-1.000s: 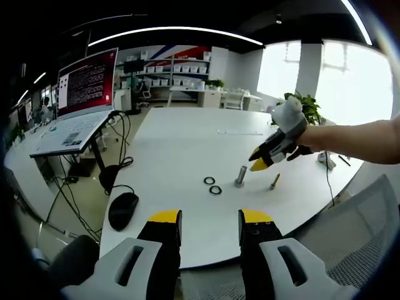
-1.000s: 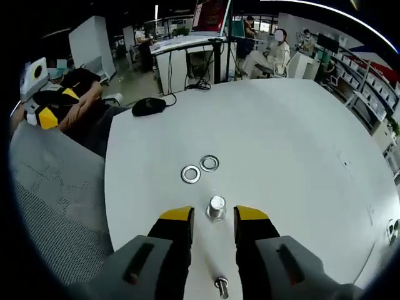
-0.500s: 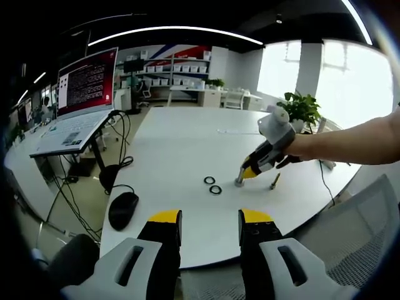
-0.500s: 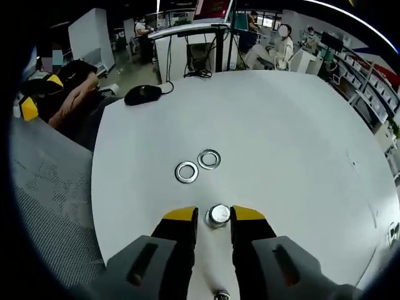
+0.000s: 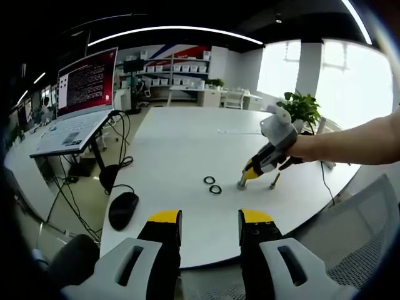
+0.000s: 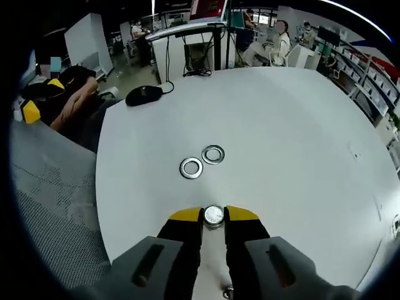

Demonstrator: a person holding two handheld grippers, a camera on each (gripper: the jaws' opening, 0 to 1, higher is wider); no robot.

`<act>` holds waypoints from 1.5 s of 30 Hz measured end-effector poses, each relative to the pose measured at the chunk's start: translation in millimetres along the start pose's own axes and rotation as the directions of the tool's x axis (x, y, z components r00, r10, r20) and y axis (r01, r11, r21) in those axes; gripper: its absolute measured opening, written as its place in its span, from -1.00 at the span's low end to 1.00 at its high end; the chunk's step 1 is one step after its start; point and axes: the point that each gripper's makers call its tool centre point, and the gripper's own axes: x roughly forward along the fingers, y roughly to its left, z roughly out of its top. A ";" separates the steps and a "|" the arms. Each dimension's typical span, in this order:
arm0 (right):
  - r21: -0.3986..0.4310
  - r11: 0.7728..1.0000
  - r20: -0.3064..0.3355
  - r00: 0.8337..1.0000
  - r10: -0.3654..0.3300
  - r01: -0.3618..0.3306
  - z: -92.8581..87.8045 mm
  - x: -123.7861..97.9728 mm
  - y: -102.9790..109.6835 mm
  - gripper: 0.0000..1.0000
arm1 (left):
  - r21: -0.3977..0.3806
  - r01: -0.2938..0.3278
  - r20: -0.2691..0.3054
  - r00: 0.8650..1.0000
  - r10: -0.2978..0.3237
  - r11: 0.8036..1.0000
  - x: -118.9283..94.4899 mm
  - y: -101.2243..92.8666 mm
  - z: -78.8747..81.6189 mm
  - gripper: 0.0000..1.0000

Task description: Place the washer onto the threaded stud by aligning its center hole with the stud, sliding it down to the base, and recovering from edge contact or off-axis alignment until the washer reaches the visible bottom stop.

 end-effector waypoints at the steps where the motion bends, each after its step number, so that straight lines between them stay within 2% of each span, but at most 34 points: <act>1: -0.007 1.000 -0.006 1.000 0.002 -0.002 -2.0 2.6 -2.0 -0.70 | 0.001 0.001 0.000 1.000 -0.001 1.000 -0.1 -0.7 0.2 -0.32; 5: -0.018 1.000 -0.013 1.000 0.001 -0.001 -10.2 -3.9 11.8 -0.70 | 0.004 0.004 0.001 1.000 -0.004 1.000 0.3 -0.7 0.3 -0.32; 10: -0.053 0.999 -0.029 1.000 0.003 -0.004 -13.3 -2.9 14.8 -0.70 | 0.004 0.005 0.005 1.000 -0.005 1.000 -0.5 -1.7 1.3 -0.32; 11: -0.057 0.998 -0.027 1.000 0.007 -0.009 -15.5 -6.8 26.1 -0.69 | 0.003 0.005 0.007 1.000 -0.005 1.000 -0.7 -1.5 1.5 -0.32; 14: -0.053 0.999 -0.031 0.999 0.007 -0.008 -19.0 -15.0 32.0 -0.67 | 0.004 0.007 0.009 1.000 -0.007 1.000 -0.8 -2.0 1.7 -0.31; 18: -0.031 0.998 0.025 0.999 -0.047 0.048 -5.3 -36.8 21.5 -0.47 | 0.009 0.015 0.005 1.000 -0.015 1.000 -0.7 -2.2 0.8 -0.31; 22: 0.011 0.999 0.103 0.994 -0.045 0.044 6.7 -68.8 21.0 -0.39 | 0.013 0.026 -0.003 1.000 -0.026 1.000 -0.4 -4.0 -1.1 -0.31; 25: 0.039 0.998 0.138 0.989 -0.053 0.048 -0.3 -101.0 28.4 -0.30 | 0.013 0.021 0.001 1.000 -0.021 1.000 -1.4 -5.6 0.4 -0.29; 27: 0.066 0.997 0.166 0.984 -0.057 0.047 -6.8 -120.0 33.3 -0.30 | 0.015 0.019 0.026 0.999 -0.019 1.000 -2.2 -4.1 3.2 -0.28; 33: 0.141 0.988 0.222 0.970 -0.094 0.064 -29.4 -162.5 37.8 -0.28 | 0.022 0.018 0.006 1.000 -0.018 1.000 -2.3 -6.2 1.0 -0.28; 35: 0.178 0.981 0.249 0.961 -0.119 0.076 -35.8 -179.4 40.1 -0.29 | 0.023 0.018 0.000 1.000 -0.018 1.000 -1.5 -4.5 -0.8 -0.28; 38: 0.264 0.959 0.271 0.946 -0.177 0.104 -51.3 -200.2 37.0 -0.35 | 0.026 0.017 0.002 1.000 -0.017 1.000 -1.9 -4.6 0.2 -0.28; 42: 0.311 0.943 0.270 0.940 -0.207 0.118 -73.3 -218.8 43.3 -0.32 | 0.045 0.009 -0.012 1.000 -0.008 0.999 -2.1 -5.6 -1.6 -0.28; 44: 0.350 0.928 0.268 0.936 -0.227 0.125 -81.8 -225.3 45.1 -0.40 | 0.055 -0.007 -0.029 1.000 0.009 0.998 -2.9 -3.8 -4.0 -0.28; 45: 0.372 0.920 0.273 0.932 -0.238 0.126 -87.6 -229.2 46.1 -0.43 | 0.059 -0.004 -0.018 1.000 0.005 0.998 -3.2 -4.9 -2.2 -0.28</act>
